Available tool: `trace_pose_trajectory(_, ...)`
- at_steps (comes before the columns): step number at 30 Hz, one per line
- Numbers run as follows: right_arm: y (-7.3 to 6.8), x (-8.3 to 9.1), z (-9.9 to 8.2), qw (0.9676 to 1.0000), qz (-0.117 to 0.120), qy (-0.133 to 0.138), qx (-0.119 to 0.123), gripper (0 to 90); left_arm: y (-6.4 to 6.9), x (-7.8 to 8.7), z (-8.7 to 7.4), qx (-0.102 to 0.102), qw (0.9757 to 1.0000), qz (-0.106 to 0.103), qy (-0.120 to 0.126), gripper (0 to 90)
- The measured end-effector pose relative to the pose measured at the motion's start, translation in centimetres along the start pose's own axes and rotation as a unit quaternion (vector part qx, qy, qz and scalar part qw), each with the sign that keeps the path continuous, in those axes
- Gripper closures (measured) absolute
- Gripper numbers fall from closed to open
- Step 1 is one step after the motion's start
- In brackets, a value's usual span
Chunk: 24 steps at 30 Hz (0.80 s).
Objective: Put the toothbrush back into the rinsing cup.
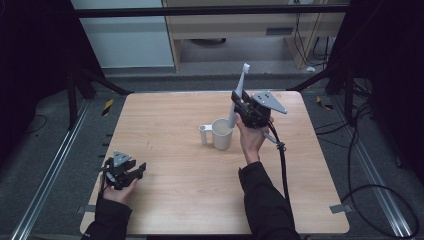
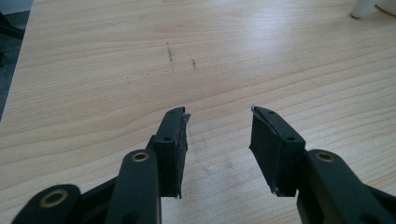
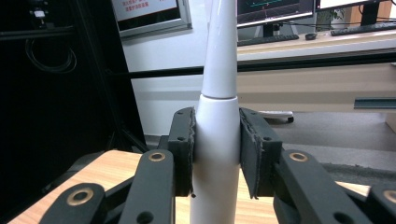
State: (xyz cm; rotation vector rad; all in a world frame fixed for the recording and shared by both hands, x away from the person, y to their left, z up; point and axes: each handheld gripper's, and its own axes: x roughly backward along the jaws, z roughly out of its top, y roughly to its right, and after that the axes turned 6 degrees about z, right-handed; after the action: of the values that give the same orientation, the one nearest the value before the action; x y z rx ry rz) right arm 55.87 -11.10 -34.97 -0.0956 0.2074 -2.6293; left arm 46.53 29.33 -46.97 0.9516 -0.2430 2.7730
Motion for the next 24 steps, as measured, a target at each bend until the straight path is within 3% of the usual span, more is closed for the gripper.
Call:
trace_pose_trajectory(10, -0.1, -1.5, -1.5, 0.9999, -0.003, -0.01, -0.001, 67.9, 0.0, 0.0, 0.0, -0.001, 1.0, 0.0, 0.0, 54.9)
trace_pose_trajectory(24, 0.0, -2.8, -4.0, 0.9989, -0.01, -0.047, -0.001, 67.8, 0.0, 0.0, 0.0, -0.002, 1.0, 0.0, 0.001, 54.9)
